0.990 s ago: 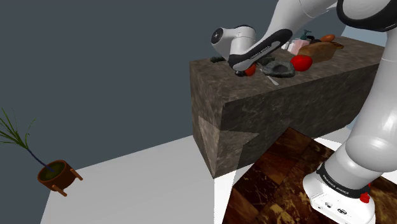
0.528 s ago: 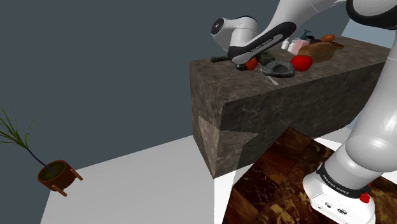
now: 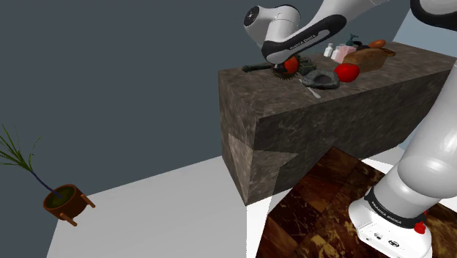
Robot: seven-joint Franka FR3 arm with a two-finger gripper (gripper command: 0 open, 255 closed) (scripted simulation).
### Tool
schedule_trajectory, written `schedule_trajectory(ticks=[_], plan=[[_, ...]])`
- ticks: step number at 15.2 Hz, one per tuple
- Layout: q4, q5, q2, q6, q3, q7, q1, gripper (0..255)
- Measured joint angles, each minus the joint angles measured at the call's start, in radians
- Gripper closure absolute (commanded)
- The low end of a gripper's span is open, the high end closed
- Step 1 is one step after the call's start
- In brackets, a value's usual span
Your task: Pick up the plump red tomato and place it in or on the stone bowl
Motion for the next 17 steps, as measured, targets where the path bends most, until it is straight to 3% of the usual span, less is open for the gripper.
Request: schedule_trajectory(ticks=[8,17], plan=[[0.042,0.021,-0.034,-0.041,-0.001,-0.068,-0.005,255],[-0.024,-0.014,-0.084,0.130,-0.096,-0.182,-0.127,255]])
